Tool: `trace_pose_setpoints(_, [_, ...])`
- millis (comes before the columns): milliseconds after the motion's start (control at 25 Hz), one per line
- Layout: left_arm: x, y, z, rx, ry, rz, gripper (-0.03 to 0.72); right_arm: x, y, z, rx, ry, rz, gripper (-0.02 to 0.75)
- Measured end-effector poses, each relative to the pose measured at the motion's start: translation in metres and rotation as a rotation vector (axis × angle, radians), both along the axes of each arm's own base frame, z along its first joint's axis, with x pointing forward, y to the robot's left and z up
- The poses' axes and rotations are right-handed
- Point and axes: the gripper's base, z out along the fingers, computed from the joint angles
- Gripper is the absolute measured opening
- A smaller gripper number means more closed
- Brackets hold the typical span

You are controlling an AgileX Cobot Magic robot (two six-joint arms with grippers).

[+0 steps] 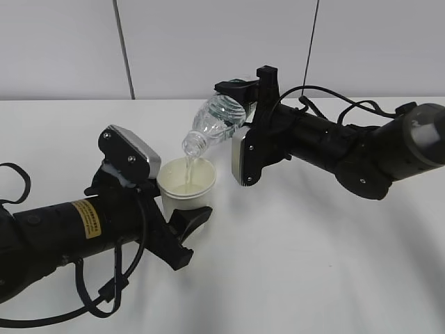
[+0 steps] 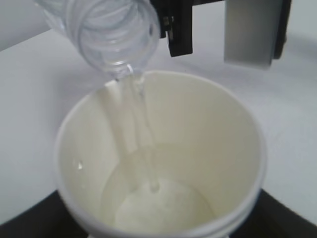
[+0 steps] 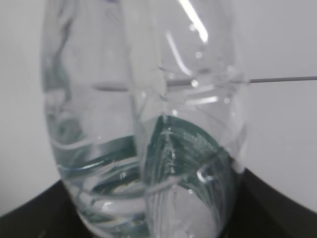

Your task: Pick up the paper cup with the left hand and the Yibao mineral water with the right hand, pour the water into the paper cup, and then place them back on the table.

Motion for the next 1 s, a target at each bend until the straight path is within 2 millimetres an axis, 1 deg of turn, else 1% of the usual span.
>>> trace_pose_setpoints(1000, [0.0000,0.0001,-0.0005,0.002,0.002,0.000,0.459,-0.0001,0.0001,0.0006,-0.007,-0.014,0.002,0.470])
